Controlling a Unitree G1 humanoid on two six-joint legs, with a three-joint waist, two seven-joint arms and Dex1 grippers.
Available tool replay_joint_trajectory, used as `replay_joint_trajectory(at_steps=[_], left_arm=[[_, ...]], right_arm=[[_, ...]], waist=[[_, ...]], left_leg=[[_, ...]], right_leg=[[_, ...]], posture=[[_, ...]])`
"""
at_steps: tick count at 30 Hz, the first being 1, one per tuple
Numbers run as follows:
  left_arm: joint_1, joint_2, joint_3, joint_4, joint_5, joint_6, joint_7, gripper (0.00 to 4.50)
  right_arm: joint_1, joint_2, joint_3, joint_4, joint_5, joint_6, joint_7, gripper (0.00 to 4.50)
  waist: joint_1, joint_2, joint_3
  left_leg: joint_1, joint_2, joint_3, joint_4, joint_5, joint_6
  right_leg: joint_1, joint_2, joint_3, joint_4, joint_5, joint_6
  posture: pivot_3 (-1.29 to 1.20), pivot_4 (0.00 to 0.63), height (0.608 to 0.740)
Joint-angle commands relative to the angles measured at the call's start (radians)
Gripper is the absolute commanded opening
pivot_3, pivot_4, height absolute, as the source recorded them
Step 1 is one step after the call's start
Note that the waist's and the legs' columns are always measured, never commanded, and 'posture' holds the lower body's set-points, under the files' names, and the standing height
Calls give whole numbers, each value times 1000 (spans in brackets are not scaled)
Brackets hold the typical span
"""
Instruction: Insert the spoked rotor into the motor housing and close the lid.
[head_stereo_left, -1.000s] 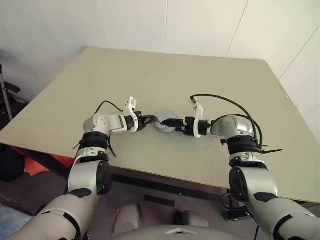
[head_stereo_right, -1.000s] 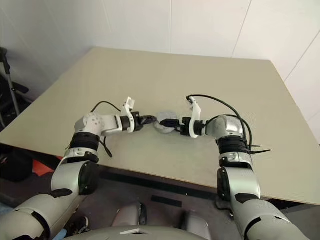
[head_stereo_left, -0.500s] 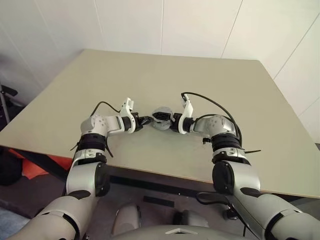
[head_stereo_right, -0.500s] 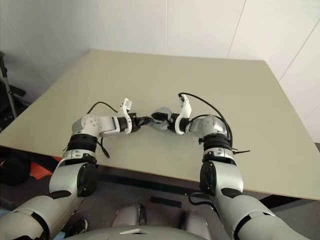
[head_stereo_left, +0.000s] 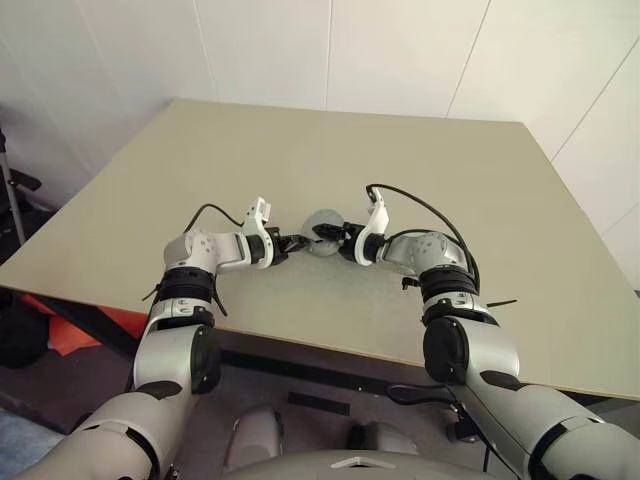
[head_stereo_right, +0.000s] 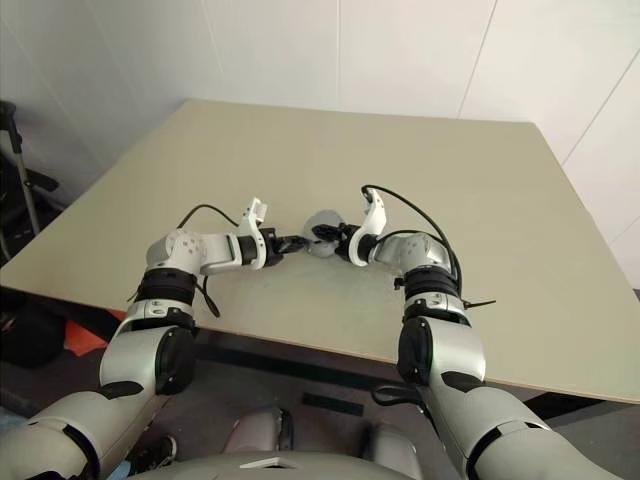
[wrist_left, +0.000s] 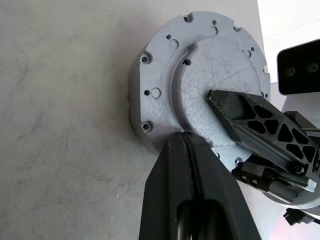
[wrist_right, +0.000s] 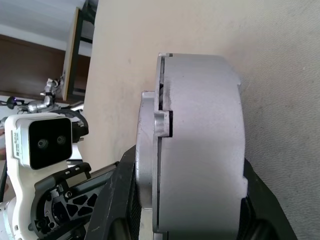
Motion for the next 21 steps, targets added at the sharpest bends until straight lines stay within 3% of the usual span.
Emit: replay_joint_trajectory(at_steps=[1,5,8,11,16,19,21], left_arm=[[10,-10,-17,-31,8,-57,-10,0],[36,-1,16,-95,-21,-147,-44,0],[46,12,87,-98,-49,-205,-14,0],[57,24,153,-114,-88,-222,9,0],[61,39,274,-142,-192,-195,62,0],[65,39,323,-183,-264,-170,82,606],[82,35,313,-259,-309,-129,70,1256]], right_arm=[[-47,0,-42,-11,52,-17,-22,2074],[-119,-14,-162,49,131,-77,-96,2074],[-169,-22,-230,84,183,-111,-131,2074],[-210,-18,-280,79,246,-83,-146,2074],[-228,4,-286,24,329,43,-139,2074],[-202,24,-248,-39,348,125,-123,2074],[-173,38,-209,-97,354,180,-106,2074]], waist=[[1,0,0],[-1,0,1],[-1,0,1],[-3,0,1],[-2,0,1],[0,0,1],[6,0,1]], left_leg=[[0,0,0,0,0,0],[-8,0,0,0,0,0],[-25,0,0,2,3,-3],[-44,0,-1,10,3,10],[-59,3,-1,17,3,11],[-62,4,0,20,2,12],[-61,4,0,20,1,14]], right_leg=[[0,0,0,0,0,0],[-7,0,0,0,0,-1],[-24,0,0,4,9,-10],[-45,0,0,19,9,-9],[-60,2,-2,23,8,-11],[-62,1,-2,25,8,-11],[-62,1,-2,27,5,-15]], posture=[[0,0,740],[0,0,740],[0,0,740],[0,0,740],[0,0,740],[0,0,740],[0,0,740]])
